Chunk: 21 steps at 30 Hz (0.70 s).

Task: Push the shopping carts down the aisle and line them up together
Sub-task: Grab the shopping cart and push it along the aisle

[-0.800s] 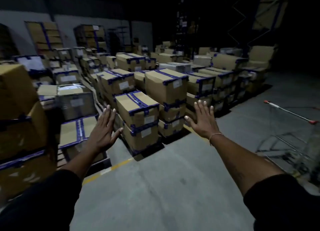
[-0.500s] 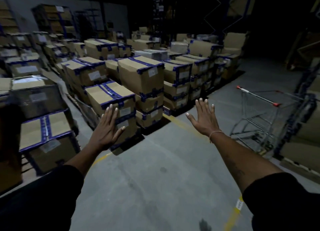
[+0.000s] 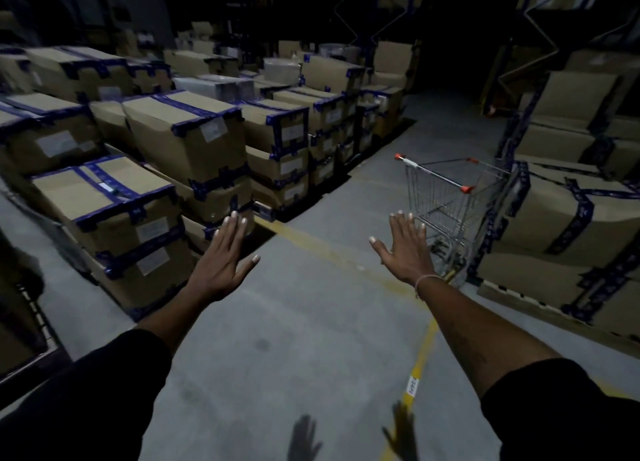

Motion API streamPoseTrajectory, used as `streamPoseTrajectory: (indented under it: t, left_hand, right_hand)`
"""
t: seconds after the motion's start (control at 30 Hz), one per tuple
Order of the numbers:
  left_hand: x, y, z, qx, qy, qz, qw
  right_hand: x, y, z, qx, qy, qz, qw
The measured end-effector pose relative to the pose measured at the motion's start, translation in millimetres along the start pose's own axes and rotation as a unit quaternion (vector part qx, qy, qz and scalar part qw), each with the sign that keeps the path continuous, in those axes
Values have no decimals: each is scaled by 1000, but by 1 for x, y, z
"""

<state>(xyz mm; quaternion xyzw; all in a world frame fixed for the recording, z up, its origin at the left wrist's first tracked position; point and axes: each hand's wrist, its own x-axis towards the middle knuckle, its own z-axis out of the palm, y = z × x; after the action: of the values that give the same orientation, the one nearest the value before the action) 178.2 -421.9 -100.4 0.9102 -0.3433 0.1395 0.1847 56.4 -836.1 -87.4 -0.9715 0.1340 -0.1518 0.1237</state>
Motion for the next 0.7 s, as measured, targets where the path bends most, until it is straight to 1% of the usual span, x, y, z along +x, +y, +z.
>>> streamPoseTrajectory:
  t: [0.1,0.23,0.43,0.6,0.7]
  left_hand:
    - [42,16,29,-27,-9,16,999]
    - [99,21,72,-50,-32,50,997]
    - [196,14,142,-75,-51,102,991]
    - [296,-4,196,-94,-96,138,981]
    - [359,-10,216,-90,-115,179,973]
  right_hand:
    - [15,33,5,0,1,21,1000]
    - [35,69,19,11,-4,57,998]
    - [84,121,53,7,0,112,994]
    - [142,150,69,14,21,142,990]
    - [178,165,72,12,35,167,985]
